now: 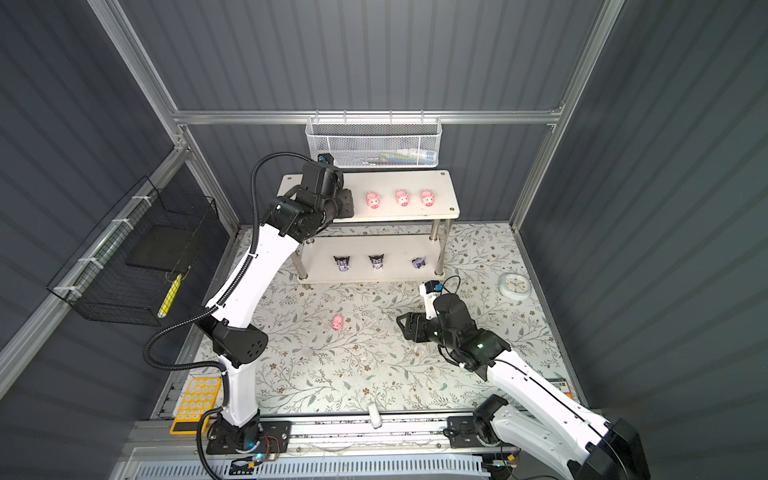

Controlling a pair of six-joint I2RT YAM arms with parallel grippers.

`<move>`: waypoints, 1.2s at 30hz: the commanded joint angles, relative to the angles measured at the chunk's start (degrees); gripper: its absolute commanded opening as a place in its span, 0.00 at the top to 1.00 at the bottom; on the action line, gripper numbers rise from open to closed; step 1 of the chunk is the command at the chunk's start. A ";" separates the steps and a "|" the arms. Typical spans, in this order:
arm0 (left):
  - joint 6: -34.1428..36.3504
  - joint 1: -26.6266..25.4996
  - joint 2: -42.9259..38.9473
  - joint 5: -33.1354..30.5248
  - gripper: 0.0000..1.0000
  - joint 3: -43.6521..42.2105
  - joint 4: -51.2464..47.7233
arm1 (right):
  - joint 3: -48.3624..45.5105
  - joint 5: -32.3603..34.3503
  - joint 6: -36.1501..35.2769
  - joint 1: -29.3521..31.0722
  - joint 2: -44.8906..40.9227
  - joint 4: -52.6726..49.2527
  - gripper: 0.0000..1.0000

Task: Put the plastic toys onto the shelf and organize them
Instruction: 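Lower the pink pig onto the shelf top beside the others and open the left gripper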

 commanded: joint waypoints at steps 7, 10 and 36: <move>-0.45 1.33 1.64 0.71 0.64 0.83 1.43 | -0.64 -0.47 -0.48 0.16 0.20 0.64 0.30; -0.65 1.61 1.68 1.09 0.64 0.19 1.98 | -0.72 -0.47 -0.46 0.16 0.20 0.64 0.30; -0.97 2.92 -1.03 4.43 0.31 0.41 5.97 | -0.47 -1.08 -0.95 0.09 1.17 1.17 0.30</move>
